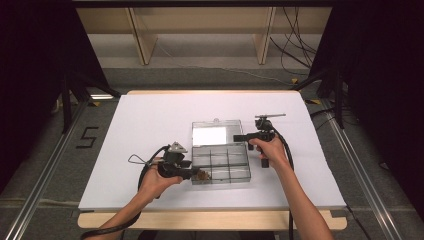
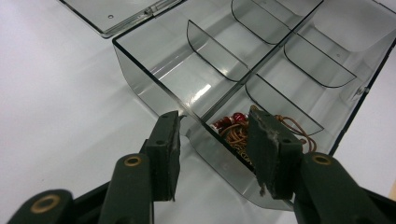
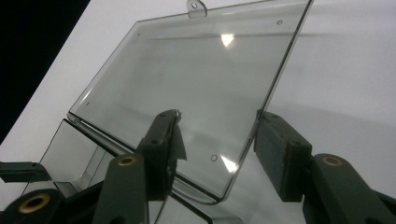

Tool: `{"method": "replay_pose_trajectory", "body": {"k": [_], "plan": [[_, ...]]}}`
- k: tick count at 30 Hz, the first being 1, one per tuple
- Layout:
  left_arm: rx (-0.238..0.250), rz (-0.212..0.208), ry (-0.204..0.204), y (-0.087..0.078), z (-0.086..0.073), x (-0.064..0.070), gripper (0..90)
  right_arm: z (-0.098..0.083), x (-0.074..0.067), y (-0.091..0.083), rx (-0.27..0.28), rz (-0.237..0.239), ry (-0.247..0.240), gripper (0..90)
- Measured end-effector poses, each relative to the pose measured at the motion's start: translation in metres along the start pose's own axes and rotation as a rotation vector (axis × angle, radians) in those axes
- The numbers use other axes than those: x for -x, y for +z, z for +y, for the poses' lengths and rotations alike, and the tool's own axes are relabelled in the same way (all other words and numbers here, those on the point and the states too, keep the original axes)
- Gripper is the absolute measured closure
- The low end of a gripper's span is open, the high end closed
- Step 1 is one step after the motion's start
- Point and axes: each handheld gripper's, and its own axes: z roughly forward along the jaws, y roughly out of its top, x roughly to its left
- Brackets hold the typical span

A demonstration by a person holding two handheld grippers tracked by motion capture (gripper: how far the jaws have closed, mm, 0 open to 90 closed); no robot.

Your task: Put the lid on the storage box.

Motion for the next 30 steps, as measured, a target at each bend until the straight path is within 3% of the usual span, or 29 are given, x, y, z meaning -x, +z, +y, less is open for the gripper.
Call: {"method": "replay_pose_trajectory", "body": {"k": [1, 2, 3, 5, 9, 11, 12, 15, 16, 17, 18, 20, 21, 22, 25, 28, 30], "plan": [[0.000, -0.002, 0.009, 0.000, 0.000, -0.001, 54.7, 0.000, -0.005, 0.000, -0.008, -0.004, 0.038, 51.5], [-0.002, 0.000, 0.009, 0.000, 0.000, 0.000, 54.7, 0.000, -0.003, 0.000, 0.003, -0.005, 0.001, 51.7], [-0.002, 0.000, 0.010, 0.000, 0.000, 0.000, 54.7, 0.000, -0.004, -0.001, 0.002, -0.008, 0.005, 52.2], [-0.001, 0.000, 0.009, 0.000, 0.000, 0.000, 54.7, 0.000, -0.002, -0.001, 0.018, -0.014, -0.032, 53.9], [-0.004, 0.000, 0.009, 0.000, 0.000, 0.000, 54.8, 0.001, -0.005, -0.005, 0.038, -0.021, -0.041, 58.8], [-0.003, 0.001, 0.012, 0.000, 0.000, 0.000, 54.7, 0.000, -0.009, -0.008, 0.024, -0.009, 0.005, 60.1], [-0.002, 0.000, 0.007, 0.000, 0.000, 0.000, 54.7, 0.001, -0.004, -0.007, 0.047, -0.018, -0.057, 60.5], [-0.002, 0.001, 0.011, 0.000, 0.000, 0.000, 54.7, 0.001, -0.006, -0.008, 0.055, -0.013, -0.058, 61.9], [-0.002, 0.002, 0.012, 0.000, 0.000, 0.000, 54.7, 0.001, -0.009, -0.009, 0.051, -0.014, -0.033, 62.9], [-0.001, 0.003, 0.012, 0.000, 0.000, 0.000, 54.7, 0.002, -0.005, -0.010, 0.075, -0.020, -0.094, 64.4], [0.002, 0.006, 0.012, 0.000, 0.000, 0.000, 54.8, 0.001, -0.008, -0.011, 0.073, -0.015, -0.066, 65.6], [-0.001, 0.006, 0.018, 0.000, 0.000, 0.000, 54.8, 0.002, -0.007, -0.013, 0.104, -0.012, -0.102, 68.1], [0.000, 0.007, -0.001, 0.000, 0.000, 0.001, 54.8, 0.003, -0.006, -0.014, 0.116, -0.004, -0.115, 68.9], [-0.002, 0.009, 0.012, 0.000, 0.000, 0.001, 54.8, 0.002, -0.009, -0.015, 0.120, -0.001, -0.088, 69.7], [-0.001, 0.009, 0.019, 0.000, 0.000, 0.001, 54.8, 0.003, -0.008, -0.018, 0.147, -0.001, -0.139, 71.3], [0.000, 0.011, 0.022, 0.000, 0.000, 0.001, 54.9, 0.003, -0.013, -0.022, 0.159, 0.029, -0.098, 72.8], [0.000, 0.012, 0.024, 0.000, 0.000, 0.001, 55.2, 0.004, -0.012, -0.024, 0.185, 0.029, -0.150, 73.0]]}}
